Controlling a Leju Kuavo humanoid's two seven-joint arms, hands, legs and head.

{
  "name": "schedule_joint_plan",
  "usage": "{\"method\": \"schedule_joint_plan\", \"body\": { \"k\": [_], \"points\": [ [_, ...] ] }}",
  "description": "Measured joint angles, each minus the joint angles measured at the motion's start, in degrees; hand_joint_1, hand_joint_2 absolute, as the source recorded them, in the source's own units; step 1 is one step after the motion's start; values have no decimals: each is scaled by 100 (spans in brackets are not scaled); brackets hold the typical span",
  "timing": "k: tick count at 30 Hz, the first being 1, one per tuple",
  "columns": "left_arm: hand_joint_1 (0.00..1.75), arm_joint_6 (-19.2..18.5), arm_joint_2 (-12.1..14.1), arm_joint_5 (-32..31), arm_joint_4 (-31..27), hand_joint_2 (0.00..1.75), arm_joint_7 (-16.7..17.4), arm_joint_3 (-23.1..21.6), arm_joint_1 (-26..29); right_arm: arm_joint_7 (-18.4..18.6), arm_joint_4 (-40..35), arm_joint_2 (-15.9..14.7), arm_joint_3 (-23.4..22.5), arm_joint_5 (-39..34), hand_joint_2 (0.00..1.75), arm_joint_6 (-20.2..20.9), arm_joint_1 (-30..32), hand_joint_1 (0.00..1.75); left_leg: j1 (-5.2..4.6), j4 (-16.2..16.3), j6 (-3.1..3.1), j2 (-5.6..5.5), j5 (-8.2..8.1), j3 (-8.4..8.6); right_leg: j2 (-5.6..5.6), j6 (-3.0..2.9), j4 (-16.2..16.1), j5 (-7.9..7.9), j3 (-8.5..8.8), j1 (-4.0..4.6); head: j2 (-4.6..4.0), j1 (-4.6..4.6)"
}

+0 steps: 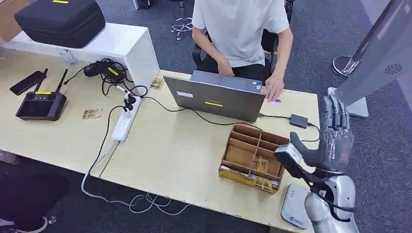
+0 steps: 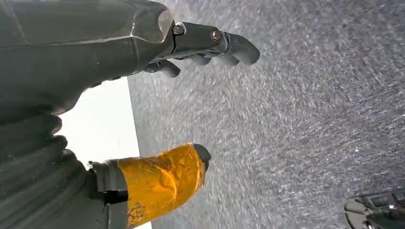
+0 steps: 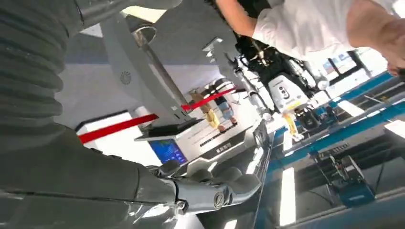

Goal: Pass the card to the sensor for recognition and then transmit it.

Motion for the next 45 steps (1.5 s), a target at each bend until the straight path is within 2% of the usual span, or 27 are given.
{"method": "schedule_joint_plan", "body": {
  "k": [4, 7, 12, 16, 19, 26, 35, 45],
  "points": [
    [0, 79, -35, 107, 0, 175, 72, 149, 15, -173, -1258, -197, 0, -2, 175, -11, 1232, 0, 0, -1, -1, -2, -13, -4, 0, 2, 0, -6, 0, 0, 0, -2],
    [0, 118, -59, 177, 0, 175, 83, 228, 4, -153, -1775, -328, -11, -4, 175, 51, 1736, 0, 0, -1, -1, 13, -18, 4, 12, 1, -1, -6, -2, -1, 0, 0],
    [0, 181, -112, 249, 0, 175, 184, 352, 10, -97, -2373, -525, -131, 111, 175, 105, 2570, 0, 0, -1, 2, 8, -19, 2, 3, 4, -2, -9, 2, -1, 0, -2],
    [0, 210, -138, 273, 0, 175, 201, 418, -3, -59, -2450, -586, -142, 195, 175, 112, 2963, 0, 0, -1, 2, 12, -19, 4, 8, 4, -1, -9, 2, -1, 0, -2],
    [0, 210, -153, 245, 0, 175, 201, 418, -6, -13, -2244, -586, -78, 328, 175, 96, 2997, 0, 1, -1, 2, 13, -19, 5, 9, 4, 0, -9, 3, -1, 0, -2],
    [0, 199, -168, 177, 0, 175, 190, 418, -28, 170, -1110, -538, 370, 551, 175, -79, 2688, 0, 1, -1, -1, 12, -16, 8, 10, 0, 4, -6, 4, 0, 0, 0],
    [0, 166, -166, 138, 0, 175, 190, 418, -34, 286, 210, -284, 748, 813, 175, -376, 2182, 0, 1, -1, -2, 12, -15, 8, 10, -2, 5, -6, 3, 0, 0, 0],
    [0, 151, -166, 103, 0, 175, 190, 418, -34, 271, 802, -116, 842, 756, 175, -463, 1880, 0, 1, -1, -2, 12, -15, 8, 10, -2, 5, -5, 3, -1, 0, -2]
  ]
}}
